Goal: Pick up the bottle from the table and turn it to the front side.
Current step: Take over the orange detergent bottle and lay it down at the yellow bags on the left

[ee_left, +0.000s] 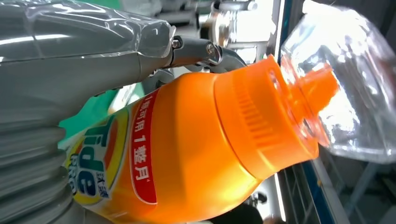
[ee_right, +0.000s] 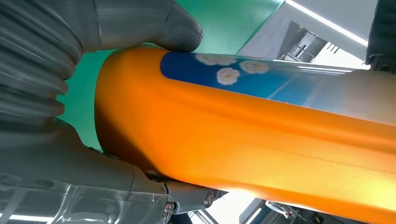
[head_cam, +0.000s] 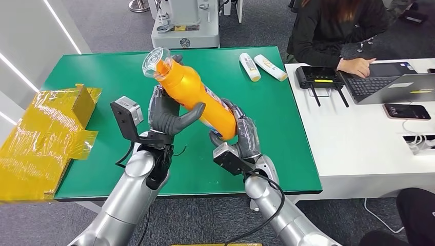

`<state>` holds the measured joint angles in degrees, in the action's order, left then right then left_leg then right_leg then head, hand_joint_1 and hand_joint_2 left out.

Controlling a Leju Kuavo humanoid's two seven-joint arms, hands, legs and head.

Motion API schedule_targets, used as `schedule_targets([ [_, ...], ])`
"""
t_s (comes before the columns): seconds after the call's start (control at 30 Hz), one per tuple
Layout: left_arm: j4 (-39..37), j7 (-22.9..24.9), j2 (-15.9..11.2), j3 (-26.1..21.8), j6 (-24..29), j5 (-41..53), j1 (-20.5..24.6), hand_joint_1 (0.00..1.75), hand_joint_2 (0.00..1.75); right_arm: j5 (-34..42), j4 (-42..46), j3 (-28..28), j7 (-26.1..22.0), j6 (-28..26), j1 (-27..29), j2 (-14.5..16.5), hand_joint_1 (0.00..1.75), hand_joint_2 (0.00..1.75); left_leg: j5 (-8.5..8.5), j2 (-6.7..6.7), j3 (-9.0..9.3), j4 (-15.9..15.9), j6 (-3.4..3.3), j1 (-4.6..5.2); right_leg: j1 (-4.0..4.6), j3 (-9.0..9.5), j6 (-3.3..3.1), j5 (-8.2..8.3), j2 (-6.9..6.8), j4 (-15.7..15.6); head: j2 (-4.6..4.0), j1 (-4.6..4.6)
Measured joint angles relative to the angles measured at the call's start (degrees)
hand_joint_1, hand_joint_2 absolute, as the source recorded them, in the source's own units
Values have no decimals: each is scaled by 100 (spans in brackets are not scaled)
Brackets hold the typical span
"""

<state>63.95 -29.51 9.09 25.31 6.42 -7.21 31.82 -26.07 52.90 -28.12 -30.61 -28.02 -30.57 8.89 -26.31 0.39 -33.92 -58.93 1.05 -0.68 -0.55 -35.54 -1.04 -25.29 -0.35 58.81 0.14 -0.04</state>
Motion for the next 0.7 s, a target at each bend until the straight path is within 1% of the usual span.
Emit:
schedule_targets([
  [0.07, -71, -42, 33, -1, 177, 131, 54, 0, 175, -38, -62, 5, 5, 0, -38, 41, 175, 175, 0, -1, 0, 0, 0, 0, 0, 0, 0, 0, -1, 0, 1, 1],
  [0.17, -181, -58, 58, -14, 264, 186, 109, 0, 175, -83, -144, 17, 31, 0, -74, 77, 175, 175, 0, -1, -1, 0, 0, 0, 0, 0, 0, 0, -1, 0, 2, 1],
  [0.2, -216, -59, 59, -22, 267, 188, 123, 40, 175, -85, -168, 23, 39, 0, -81, 84, 175, 175, 0, -1, -1, 0, 0, 0, 0, 0, 0, 0, -1, 0, 1, 0],
  [0.3, -299, -58, 66, -67, 245, 149, 142, 171, 175, -110, -233, 38, 59, -3, -91, 98, 175, 175, 0, -1, 0, 0, 0, 0, 0, 0, 0, 0, -1, 0, 0, -1],
  [0.33, -322, -50, 68, -94, 202, 105, 142, 175, 175, -138, -253, 42, 74, -4, -93, 101, 175, 175, 0, -1, 0, 0, 0, 0, 0, 0, 0, 0, -1, 0, 1, -1],
  [0.53, -404, 120, 47, -322, -364, -214, 132, 175, 175, -284, -368, 104, 98, -32, -94, 103, 175, 175, 0, 0, 0, 0, 0, 0, 0, 0, 0, 0, 0, 0, 2, 0],
  [0.7, -408, 242, 27, -464, -705, -407, 112, 175, 175, -338, -434, 128, 59, -50, -82, 105, 175, 175, 0, 0, 0, 0, 0, 0, 0, 0, 0, 0, 0, 0, 1, 0],
])
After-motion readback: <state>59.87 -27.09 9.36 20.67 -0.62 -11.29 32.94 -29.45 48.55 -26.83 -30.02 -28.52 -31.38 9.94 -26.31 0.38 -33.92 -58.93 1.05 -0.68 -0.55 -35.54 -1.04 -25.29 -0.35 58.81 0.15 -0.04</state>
